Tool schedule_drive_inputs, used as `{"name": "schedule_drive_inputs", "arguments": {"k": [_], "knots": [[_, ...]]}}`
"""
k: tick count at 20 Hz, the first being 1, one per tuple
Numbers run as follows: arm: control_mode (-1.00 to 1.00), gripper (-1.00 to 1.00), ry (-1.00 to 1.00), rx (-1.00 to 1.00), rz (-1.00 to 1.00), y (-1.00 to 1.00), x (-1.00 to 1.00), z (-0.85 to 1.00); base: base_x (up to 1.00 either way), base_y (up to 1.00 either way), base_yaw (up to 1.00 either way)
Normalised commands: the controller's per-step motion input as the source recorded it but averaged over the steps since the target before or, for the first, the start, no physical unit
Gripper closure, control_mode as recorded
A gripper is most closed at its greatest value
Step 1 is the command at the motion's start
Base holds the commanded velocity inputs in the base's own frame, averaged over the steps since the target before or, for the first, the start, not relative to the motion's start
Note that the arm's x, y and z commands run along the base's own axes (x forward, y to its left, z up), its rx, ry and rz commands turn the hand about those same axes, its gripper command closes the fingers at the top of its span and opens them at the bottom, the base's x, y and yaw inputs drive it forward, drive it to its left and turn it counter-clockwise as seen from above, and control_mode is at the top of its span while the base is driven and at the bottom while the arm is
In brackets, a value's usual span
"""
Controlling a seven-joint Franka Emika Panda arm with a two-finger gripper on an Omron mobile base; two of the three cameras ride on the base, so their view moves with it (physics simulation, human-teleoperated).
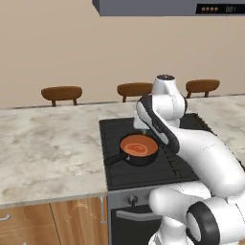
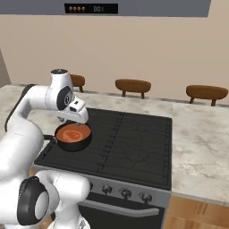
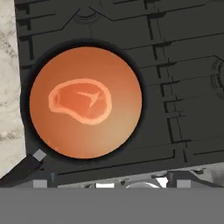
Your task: Retrieve the steak from the fridge and place it on the saucepan with marinade on the stove.
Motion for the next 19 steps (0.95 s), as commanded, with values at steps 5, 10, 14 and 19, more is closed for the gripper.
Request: {"name": "schedule_drive_inputs", "arguments": {"k": [5, 10, 14, 19], "knots": [[-1.0, -1.0, -0.11, -0.01, 0.0, -0.14, -0.84, 0.48, 0.0, 0.0, 0.0], [-1.0, -1.0, -0.01, 0.02, 0.0, -0.28, -0.92, 0.43, 0.0, 0.0, 0.0], [-1.0, -1.0, 0.0, 0.06, 0.1, -0.41, -0.97, 0.32, 0.0, 0.0, 0.0], [-1.0, -1.0, 0.01, 0.01, 0.12, -0.1, -1.0, 0.23, 0.0, 0.0, 0.0]]}}
